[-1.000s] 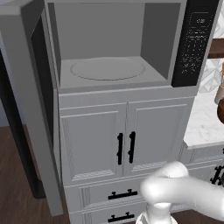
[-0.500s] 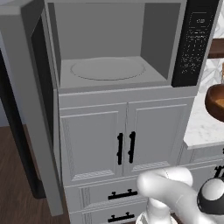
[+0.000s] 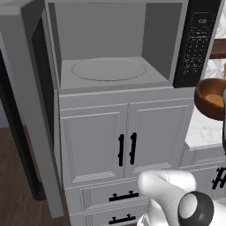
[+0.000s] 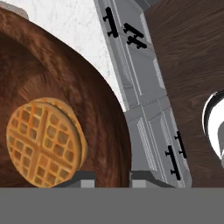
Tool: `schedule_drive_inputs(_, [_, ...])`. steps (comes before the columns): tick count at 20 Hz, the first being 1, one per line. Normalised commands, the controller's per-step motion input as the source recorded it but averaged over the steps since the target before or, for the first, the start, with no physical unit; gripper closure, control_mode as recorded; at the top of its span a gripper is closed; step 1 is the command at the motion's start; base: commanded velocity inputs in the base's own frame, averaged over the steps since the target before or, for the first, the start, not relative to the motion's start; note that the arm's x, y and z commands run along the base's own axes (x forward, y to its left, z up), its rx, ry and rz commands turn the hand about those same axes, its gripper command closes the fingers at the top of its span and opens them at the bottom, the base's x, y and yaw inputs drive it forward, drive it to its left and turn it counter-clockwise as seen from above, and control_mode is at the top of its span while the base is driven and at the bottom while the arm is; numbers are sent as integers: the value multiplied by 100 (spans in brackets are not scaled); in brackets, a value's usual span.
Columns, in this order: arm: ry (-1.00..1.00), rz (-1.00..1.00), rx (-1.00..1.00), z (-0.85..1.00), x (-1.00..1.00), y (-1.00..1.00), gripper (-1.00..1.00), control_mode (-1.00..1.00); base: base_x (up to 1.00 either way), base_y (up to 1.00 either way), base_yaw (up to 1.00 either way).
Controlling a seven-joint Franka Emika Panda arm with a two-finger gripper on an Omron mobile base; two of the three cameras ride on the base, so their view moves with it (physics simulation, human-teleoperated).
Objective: Open the microwave, place the bowl with waffle inside the microwave, then close the microwave door and turn it on.
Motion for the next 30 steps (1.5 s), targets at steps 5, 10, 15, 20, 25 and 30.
schedule_drive_inputs(5, [-15, 1, 0, 42, -14, 73, 100, -100, 0, 0, 0])
schedule_drive_inputs(10, [-19, 9, 0, 28, -1, 73, 100, -100, 0, 0, 0])
schedule_drive_inputs(15, [-7, 13, 3, 21, 0, 68, 100, -100, 0, 0, 0])
schedule_drive_inputs(20, [-5, 7, 0, 34, -2, 80, 100, -100, 0, 0, 0])
schedule_drive_inputs(25, [0, 2, 0, 29, 0, 90, 100, -100, 0, 0, 0])
schedule_drive_inputs(30, [0, 0, 2, 27, 13, 59, 100, -100, 0, 0, 0])
